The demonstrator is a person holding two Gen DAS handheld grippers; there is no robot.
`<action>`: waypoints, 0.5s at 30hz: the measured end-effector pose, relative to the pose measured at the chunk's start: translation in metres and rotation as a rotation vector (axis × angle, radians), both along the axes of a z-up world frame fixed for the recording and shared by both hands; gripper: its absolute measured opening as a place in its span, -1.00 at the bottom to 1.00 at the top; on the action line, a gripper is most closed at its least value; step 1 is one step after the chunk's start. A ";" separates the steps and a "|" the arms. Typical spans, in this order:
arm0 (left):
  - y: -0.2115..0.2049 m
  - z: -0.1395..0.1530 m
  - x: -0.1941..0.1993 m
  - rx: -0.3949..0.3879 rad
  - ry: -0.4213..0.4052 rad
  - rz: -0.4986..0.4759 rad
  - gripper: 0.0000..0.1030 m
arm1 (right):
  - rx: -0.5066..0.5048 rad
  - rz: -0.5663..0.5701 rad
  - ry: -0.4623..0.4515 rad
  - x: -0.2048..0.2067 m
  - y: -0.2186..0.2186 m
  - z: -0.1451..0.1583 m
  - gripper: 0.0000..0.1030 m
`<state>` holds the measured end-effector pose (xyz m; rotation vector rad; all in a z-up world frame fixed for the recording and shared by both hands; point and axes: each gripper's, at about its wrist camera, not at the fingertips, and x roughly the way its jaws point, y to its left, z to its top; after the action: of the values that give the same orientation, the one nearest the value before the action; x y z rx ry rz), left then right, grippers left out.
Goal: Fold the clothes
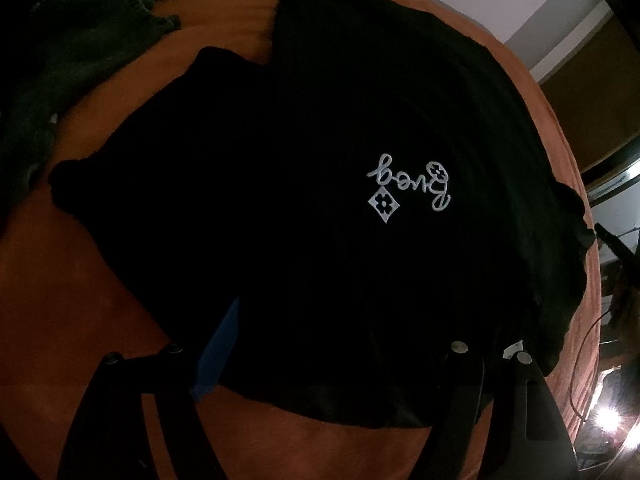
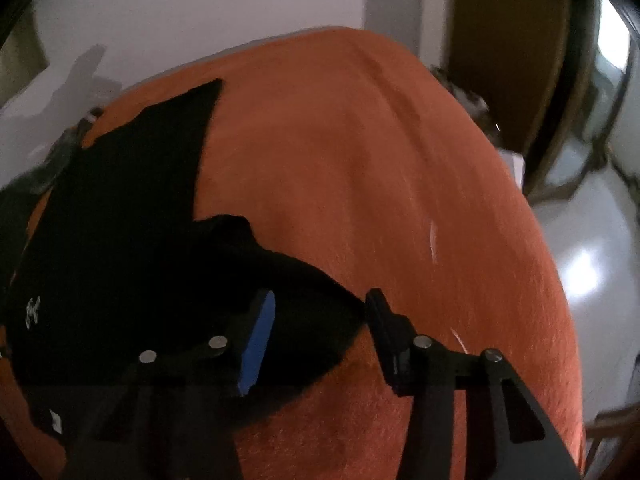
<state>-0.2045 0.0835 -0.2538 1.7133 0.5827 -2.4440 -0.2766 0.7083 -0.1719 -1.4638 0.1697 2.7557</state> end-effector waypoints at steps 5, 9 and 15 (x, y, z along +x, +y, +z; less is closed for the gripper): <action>-0.007 -0.001 0.007 0.017 -0.001 0.009 0.49 | 0.098 0.113 -0.194 -0.032 -0.019 -0.025 -0.36; -0.012 0.004 0.015 0.022 0.012 0.007 0.49 | 0.020 0.041 -0.206 -0.023 0.000 -0.026 -0.96; -0.027 0.008 0.030 0.020 0.017 0.023 0.50 | -0.109 -0.051 -0.066 0.000 0.025 0.006 -0.96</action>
<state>-0.1744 0.0564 -0.2462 1.6851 0.6269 -2.4479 -0.2764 0.7331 -0.1657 -1.5501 0.3554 2.6929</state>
